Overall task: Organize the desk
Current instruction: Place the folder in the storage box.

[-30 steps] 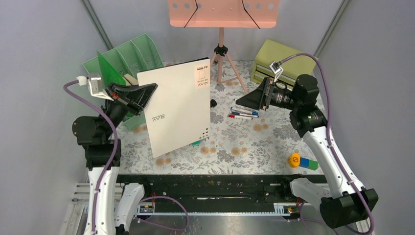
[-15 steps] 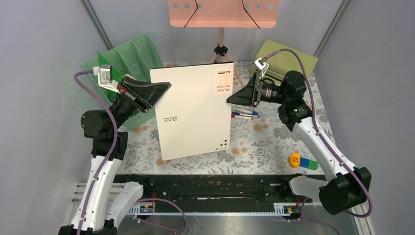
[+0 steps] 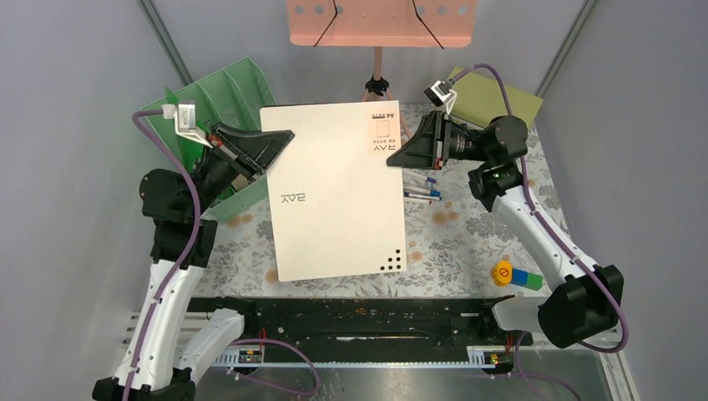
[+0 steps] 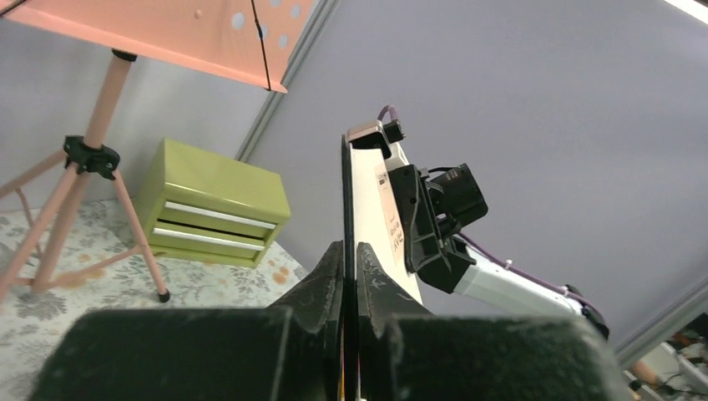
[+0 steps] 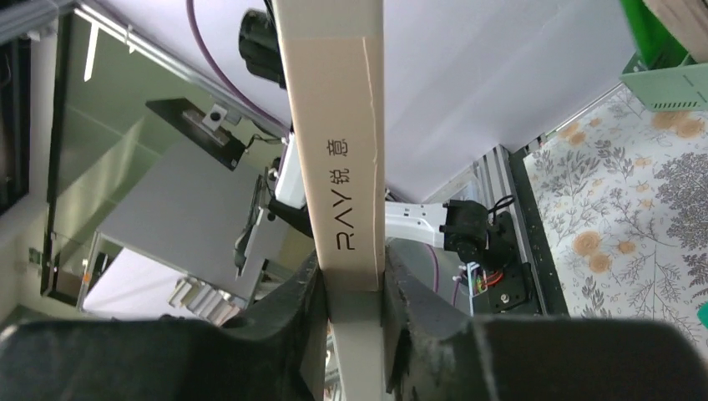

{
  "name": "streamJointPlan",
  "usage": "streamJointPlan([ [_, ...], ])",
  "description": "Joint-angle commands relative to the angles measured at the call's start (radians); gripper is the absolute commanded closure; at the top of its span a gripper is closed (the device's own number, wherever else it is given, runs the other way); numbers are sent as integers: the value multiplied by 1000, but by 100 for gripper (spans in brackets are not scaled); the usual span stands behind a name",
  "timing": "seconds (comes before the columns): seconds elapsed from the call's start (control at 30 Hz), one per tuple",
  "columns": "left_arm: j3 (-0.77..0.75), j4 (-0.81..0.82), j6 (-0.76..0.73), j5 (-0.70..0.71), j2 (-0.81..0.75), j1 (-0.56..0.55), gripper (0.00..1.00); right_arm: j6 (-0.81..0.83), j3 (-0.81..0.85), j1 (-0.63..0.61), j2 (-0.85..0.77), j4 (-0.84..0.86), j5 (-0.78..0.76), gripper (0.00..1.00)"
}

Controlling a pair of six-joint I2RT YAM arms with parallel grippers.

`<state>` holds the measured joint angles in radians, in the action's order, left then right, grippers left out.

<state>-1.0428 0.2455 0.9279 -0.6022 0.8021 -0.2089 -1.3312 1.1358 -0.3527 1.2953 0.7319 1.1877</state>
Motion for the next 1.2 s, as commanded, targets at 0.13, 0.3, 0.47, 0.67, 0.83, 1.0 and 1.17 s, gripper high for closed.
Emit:
streamJointPlan([
  [0.13,-186,-394,-364,-24,5,-19,82,54,75,-20,-38,-142,117,100],
  [0.3,-291,-599,-440,-70,39,-17,66,395,112,-16,-82,-579,107,100],
  [0.47,-353,-686,-458,-216,94,-12,55,612,150,-5,-98,-877,64,100],
  [0.67,-338,-660,-422,-360,111,-8,52,874,203,10,-106,-1188,1,100],
  [0.83,-311,-592,-360,-436,110,-4,54,1090,280,12,-93,-1451,-85,100],
  [1.0,-295,-574,-339,-472,108,-2,59,1226,328,12,-88,-1616,-197,100],
  [1.17,-289,-585,-332,-502,109,-1,67,1241,326,13,-93,-1637,-230,100],
])
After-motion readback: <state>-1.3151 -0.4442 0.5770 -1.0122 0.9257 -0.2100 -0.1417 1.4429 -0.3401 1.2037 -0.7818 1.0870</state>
